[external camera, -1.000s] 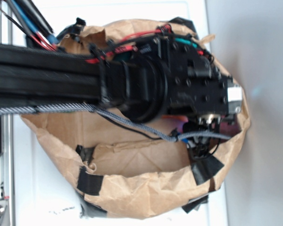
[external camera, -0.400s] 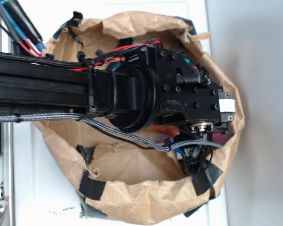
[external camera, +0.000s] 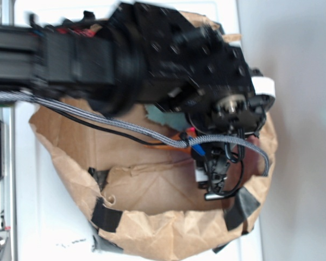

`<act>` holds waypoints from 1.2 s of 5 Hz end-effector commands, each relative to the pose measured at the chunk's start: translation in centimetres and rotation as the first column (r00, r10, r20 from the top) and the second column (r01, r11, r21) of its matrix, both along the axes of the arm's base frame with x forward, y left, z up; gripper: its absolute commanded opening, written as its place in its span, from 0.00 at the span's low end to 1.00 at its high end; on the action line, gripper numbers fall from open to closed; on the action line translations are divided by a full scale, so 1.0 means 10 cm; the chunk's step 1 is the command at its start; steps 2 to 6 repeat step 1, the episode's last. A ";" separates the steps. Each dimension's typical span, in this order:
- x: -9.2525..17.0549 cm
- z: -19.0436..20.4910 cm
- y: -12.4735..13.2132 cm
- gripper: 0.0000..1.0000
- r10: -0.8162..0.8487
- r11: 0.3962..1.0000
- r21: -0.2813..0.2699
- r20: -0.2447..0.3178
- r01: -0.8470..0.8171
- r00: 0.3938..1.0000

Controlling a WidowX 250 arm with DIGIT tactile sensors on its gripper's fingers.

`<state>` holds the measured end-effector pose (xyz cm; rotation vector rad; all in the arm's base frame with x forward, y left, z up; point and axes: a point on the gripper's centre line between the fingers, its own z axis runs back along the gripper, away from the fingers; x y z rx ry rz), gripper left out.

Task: Grab the shell.

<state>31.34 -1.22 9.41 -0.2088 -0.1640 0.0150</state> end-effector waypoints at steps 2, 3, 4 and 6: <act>-0.12 0.47 0.09 0.00 -0.066 0.997 0.040 0.136 0.061 0.988; -0.12 0.47 0.09 0.00 -0.066 0.997 0.040 0.136 0.061 0.988; -0.12 0.47 0.09 0.00 -0.066 0.997 0.040 0.136 0.061 0.988; -0.12 0.47 0.09 0.00 -0.066 0.997 0.040 0.136 0.061 0.988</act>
